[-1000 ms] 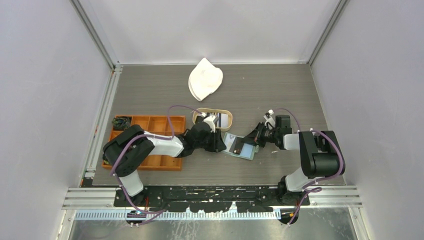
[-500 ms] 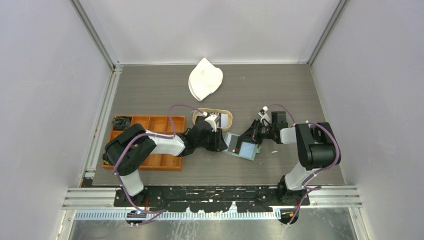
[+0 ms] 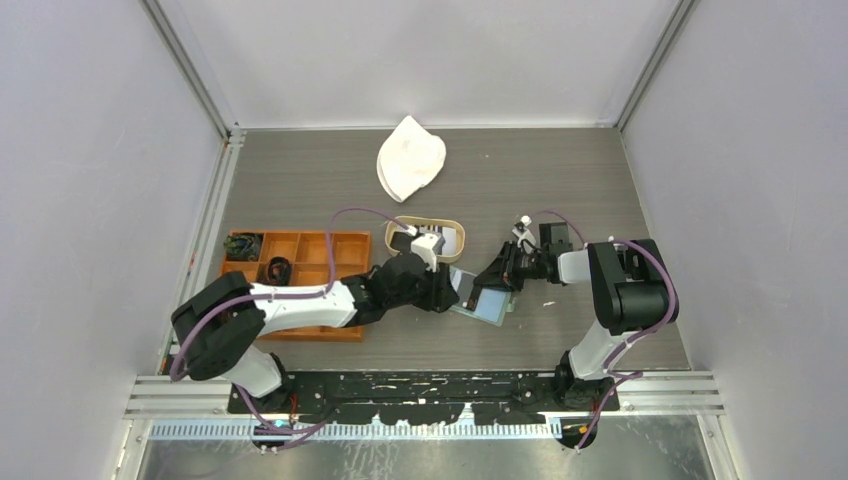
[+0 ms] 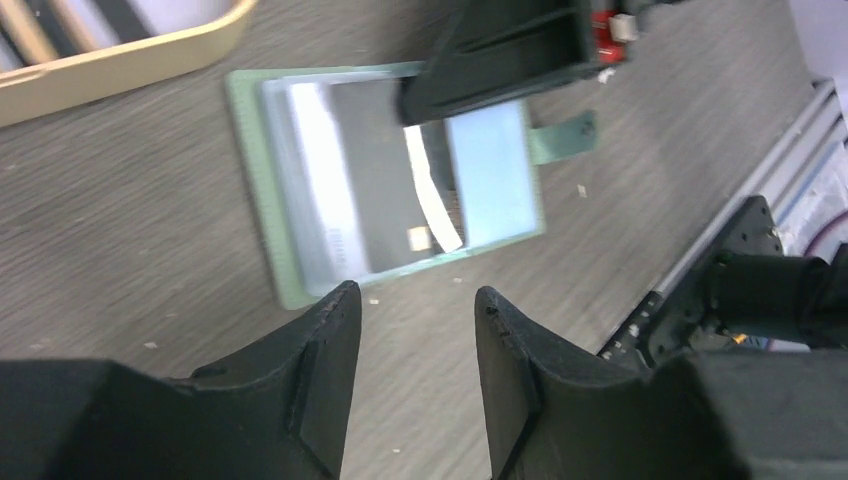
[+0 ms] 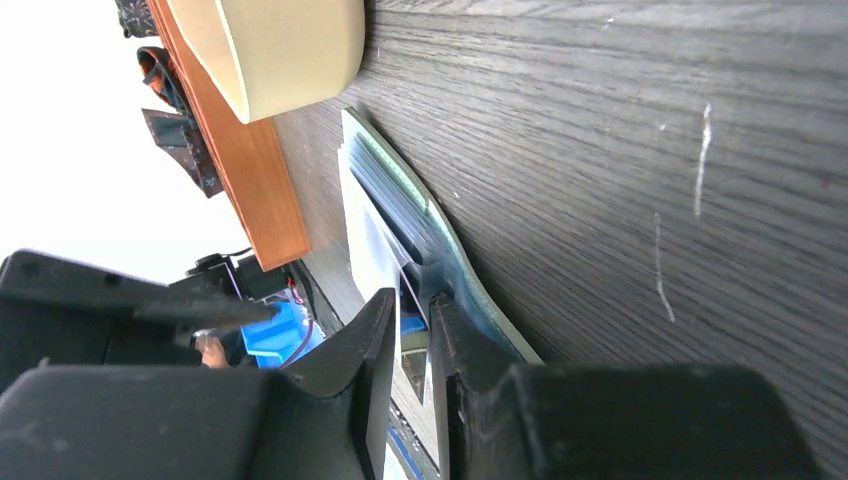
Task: Put the credit cards into the card holder
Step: Insert the credit card into the card holder.
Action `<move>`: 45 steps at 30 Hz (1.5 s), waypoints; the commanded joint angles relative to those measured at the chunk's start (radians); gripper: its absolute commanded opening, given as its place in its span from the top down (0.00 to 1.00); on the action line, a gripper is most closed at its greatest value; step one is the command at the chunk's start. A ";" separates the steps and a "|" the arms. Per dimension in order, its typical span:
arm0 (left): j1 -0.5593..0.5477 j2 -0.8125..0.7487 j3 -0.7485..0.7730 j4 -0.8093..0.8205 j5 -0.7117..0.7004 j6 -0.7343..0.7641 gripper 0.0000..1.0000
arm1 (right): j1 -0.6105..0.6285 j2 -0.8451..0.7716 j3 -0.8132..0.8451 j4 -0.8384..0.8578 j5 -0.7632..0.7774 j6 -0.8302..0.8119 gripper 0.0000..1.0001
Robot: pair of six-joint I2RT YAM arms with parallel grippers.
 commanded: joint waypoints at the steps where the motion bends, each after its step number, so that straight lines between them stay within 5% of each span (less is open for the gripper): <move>1: -0.095 -0.011 0.088 -0.058 -0.135 0.043 0.55 | 0.005 -0.001 0.036 -0.008 -0.032 -0.024 0.75; 14: -0.188 0.344 0.405 -0.102 -0.154 0.039 0.72 | 0.000 0.015 0.050 -0.037 -0.029 -0.036 0.74; 23: -0.186 0.413 0.455 -0.156 -0.304 0.097 0.71 | -0.001 0.030 0.065 -0.076 -0.023 -0.060 0.73; 32: -0.184 0.410 0.423 -0.144 -0.444 0.171 0.57 | -0.014 0.015 0.081 -0.113 -0.029 -0.081 0.54; 45: -0.170 0.088 0.159 0.074 -0.236 0.304 0.56 | -0.057 -0.074 0.166 -0.318 -0.034 -0.193 0.52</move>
